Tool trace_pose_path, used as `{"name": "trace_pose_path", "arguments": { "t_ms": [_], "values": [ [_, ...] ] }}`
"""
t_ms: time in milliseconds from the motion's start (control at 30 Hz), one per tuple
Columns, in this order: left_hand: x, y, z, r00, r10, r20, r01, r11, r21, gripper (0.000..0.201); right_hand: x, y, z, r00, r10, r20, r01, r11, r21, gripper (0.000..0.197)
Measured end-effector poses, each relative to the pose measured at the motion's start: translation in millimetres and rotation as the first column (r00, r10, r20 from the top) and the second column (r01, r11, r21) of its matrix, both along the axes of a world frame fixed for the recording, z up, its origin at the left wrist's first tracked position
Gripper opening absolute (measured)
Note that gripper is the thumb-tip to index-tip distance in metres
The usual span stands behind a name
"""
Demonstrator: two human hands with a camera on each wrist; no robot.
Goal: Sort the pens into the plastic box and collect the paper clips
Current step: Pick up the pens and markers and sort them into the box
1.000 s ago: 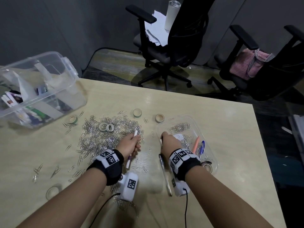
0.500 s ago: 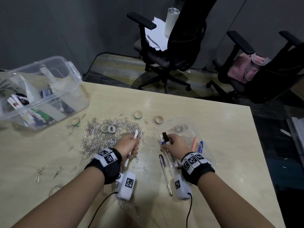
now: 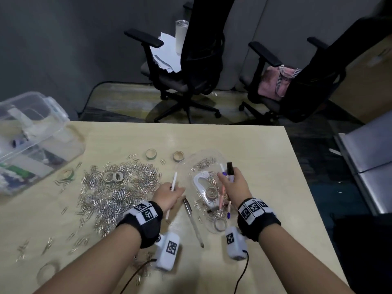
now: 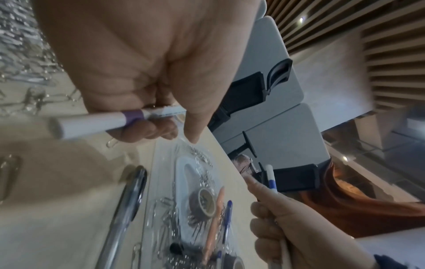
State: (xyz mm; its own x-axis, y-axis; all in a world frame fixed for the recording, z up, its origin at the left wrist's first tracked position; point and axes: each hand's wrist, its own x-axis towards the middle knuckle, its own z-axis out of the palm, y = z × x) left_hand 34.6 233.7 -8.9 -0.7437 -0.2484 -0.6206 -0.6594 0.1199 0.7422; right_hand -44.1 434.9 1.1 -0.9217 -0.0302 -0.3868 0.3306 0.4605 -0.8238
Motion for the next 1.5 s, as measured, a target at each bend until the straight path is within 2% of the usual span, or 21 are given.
{"name": "trace_pose_path", "arguments": {
  "t_ms": [167, 267, 433, 567, 733, 800, 933, 1033, 1167, 1333, 1433, 1500],
  "values": [
    [4.4, 18.1, -15.4, 0.996, -0.023, 0.085, 0.03, 0.996, -0.085, 0.023, -4.3, 32.3, -14.2, 0.998, 0.023, 0.051, -0.037, 0.955, 0.296, 0.024],
    [3.7, 23.2, -20.9, 0.991, -0.001, 0.135, 0.021, 0.989, -0.146, 0.028, -7.4, 42.8, -24.0, 0.994, 0.036, 0.105, -0.076, 0.913, 0.402, 0.03],
    [-3.1, 28.0, -23.1, 0.977, -0.02, 0.214, 0.071, 0.971, -0.231, 0.032, -10.6, 43.0, -32.5, 0.98, 0.084, 0.183, -0.157, 0.887, 0.435, 0.032],
    [-9.3, 29.2, -23.1, 0.963, -0.055, 0.263, 0.141, 0.936, -0.321, 0.035, -16.1, 36.9, -34.7, 0.972, 0.135, 0.193, -0.211, 0.865, 0.456, 0.024],
    [-12.8, 24.7, -23.0, 0.958, -0.087, 0.271, 0.182, 0.921, -0.345, 0.029, -18.3, 33.4, -34.9, 0.973, 0.135, 0.189, -0.211, 0.856, 0.472, 0.031],
    [-13.5, 21.3, -23.6, 0.962, -0.086, 0.259, 0.174, 0.923, -0.343, 0.025, -19.6, 32.9, -34.6, 0.973, 0.129, 0.192, -0.204, 0.869, 0.451, 0.028],
    [-12.9, 14.5, -21.4, 0.973, -0.086, 0.213, 0.151, 0.939, -0.31, 0.017, -20.4, 29.5, -29.4, 0.98, 0.107, 0.165, -0.167, 0.898, 0.408, 0.023],
    [-12.4, 6.7, -14.8, 0.977, -0.088, 0.195, 0.144, 0.945, -0.295, 0.025, -19.7, 23.8, -20.7, 0.99, 0.087, 0.114, -0.124, 0.919, 0.375, 0.019],
    [-14.3, -3.1, -3.3, 0.994, -0.051, 0.1, 0.073, 0.97, -0.231, 0.022, -13.2, 12.6, -6.9, 0.995, 0.09, 0.047, -0.099, 0.965, 0.244, 0.018],
    [-15.8, -11.2, 22.6, 0.997, 0.081, -0.013, -0.082, 0.995, -0.064, 0.023, -0.9, -10.2, 14.0, 0.978, 0.204, 0.042, -0.208, 0.969, 0.13, 0.012],
    [-15.2, -24.1, 39.0, 0.986, 0.169, -0.013, -0.168, 0.984, 0.061, 0.025, 3.6, -28.8, 22.2, 0.954, 0.293, 0.06, -0.297, 0.951, 0.086, 0.016],
    [-12.6, -35.8, 48.9, 0.974, 0.228, -0.008, -0.223, 0.958, 0.178, 0.019, 5.4, -42.2, 29.0, 0.94, 0.337, 0.053, -0.339, 0.939, 0.052, 0.016]
  ]
}}
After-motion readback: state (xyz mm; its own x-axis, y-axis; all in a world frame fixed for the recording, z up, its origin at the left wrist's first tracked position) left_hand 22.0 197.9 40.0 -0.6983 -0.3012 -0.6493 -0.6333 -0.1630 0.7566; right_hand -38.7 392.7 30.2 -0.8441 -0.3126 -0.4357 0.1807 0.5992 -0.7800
